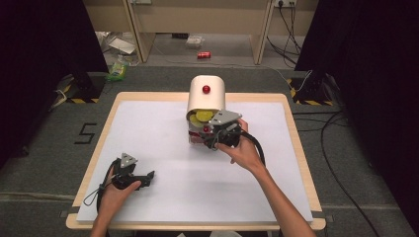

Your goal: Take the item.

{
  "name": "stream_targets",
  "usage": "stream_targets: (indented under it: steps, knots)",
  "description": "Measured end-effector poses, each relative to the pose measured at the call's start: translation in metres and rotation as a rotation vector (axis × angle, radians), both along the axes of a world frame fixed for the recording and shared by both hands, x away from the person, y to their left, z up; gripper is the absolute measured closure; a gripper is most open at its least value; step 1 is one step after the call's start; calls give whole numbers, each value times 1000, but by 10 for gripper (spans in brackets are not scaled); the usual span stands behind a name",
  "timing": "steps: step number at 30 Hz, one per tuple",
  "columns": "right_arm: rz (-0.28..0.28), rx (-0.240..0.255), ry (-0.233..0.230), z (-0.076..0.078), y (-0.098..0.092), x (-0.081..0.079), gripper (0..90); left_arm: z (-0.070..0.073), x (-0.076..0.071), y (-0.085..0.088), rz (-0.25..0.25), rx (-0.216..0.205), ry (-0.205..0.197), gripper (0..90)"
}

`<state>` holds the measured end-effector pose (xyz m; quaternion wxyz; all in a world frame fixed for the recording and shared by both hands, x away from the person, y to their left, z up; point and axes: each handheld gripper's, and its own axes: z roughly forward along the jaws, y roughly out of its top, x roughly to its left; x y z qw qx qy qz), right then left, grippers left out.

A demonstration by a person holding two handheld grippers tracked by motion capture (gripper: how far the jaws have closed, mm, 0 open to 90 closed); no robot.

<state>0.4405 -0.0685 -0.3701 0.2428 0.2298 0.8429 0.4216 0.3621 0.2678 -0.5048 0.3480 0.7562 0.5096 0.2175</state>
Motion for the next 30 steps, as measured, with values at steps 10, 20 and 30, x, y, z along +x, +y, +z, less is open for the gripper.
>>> stream_targets:
  steps: [10, 20, 30]
  knots:
    - [38, 9, 48, 3, -3, -9, 322, 0, 0, 0, 0, 1, -1, 82]
    - [51, 5, 25, -1, -5, -28, 325, 0, 0, 0, 1, 1, -1, 82]
    - [59, 49, 21, -7, -8, -40, 325, 0, 0, 0, -1, 3, 0, 82]
